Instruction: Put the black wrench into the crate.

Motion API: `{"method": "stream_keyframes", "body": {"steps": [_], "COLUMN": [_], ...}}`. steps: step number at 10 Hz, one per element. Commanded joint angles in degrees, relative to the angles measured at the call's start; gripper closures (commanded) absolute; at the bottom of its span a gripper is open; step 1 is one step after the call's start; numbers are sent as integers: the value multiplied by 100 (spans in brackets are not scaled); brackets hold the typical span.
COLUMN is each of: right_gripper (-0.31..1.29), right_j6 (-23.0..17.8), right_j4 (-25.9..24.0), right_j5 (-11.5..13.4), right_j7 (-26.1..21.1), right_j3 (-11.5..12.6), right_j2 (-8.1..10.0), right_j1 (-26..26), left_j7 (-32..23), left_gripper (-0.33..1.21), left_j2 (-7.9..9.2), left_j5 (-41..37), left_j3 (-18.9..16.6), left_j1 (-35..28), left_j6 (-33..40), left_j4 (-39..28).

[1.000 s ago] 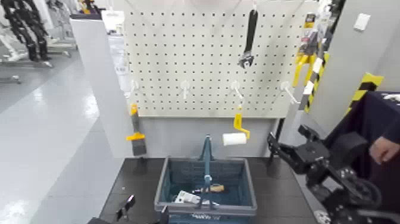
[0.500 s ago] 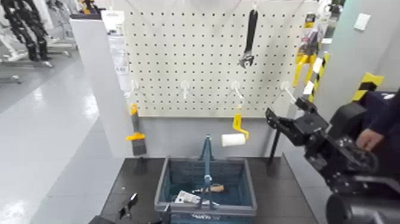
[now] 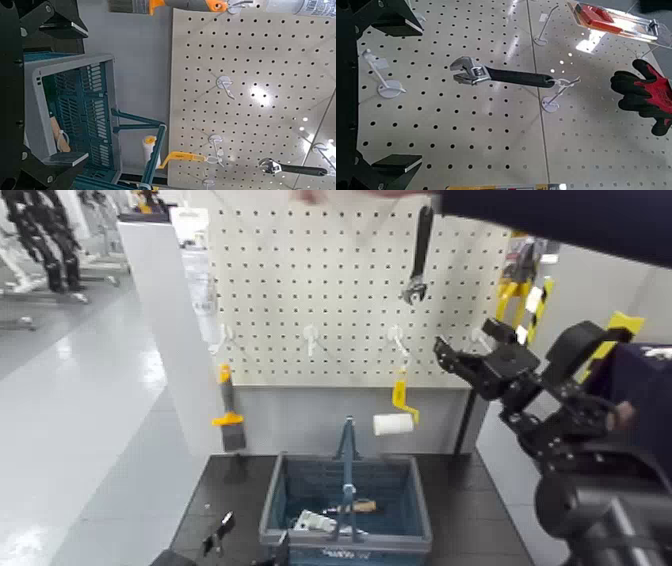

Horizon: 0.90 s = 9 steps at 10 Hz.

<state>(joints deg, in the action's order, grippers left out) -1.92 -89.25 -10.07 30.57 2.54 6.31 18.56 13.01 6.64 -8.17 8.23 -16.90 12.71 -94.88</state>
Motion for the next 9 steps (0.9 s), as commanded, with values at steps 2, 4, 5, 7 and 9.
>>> {"method": "stream_keyframes", "body": {"steps": [2,4,5,7,9], "right_gripper": [18,18,18,18,18], "right_j6": [-142,-256,-344,-476,-625], "right_j4": [330,549,690,839,1015], "right_j5": [-92,-153,-215,-232,-268], "right_j7": [125,309,371,458,520], "right_j3": [-148,-210,-245,-306,-368], "right_j2": [2,-7,-24,-51,-59], "right_j1": [420,640,728,903,1053], "left_j7": [0,0,0,18,35], "left_gripper": [21,21,21,21,21], "left_j2": [4,13,13,13,13], "left_j5": [0,0,0,0,0], "left_j3": [21,29,29,38,38], "left_j1": [20,38,47,64,82], "left_j6": [12,21,21,21,21], "left_j4": [4,13,13,22,31]}}
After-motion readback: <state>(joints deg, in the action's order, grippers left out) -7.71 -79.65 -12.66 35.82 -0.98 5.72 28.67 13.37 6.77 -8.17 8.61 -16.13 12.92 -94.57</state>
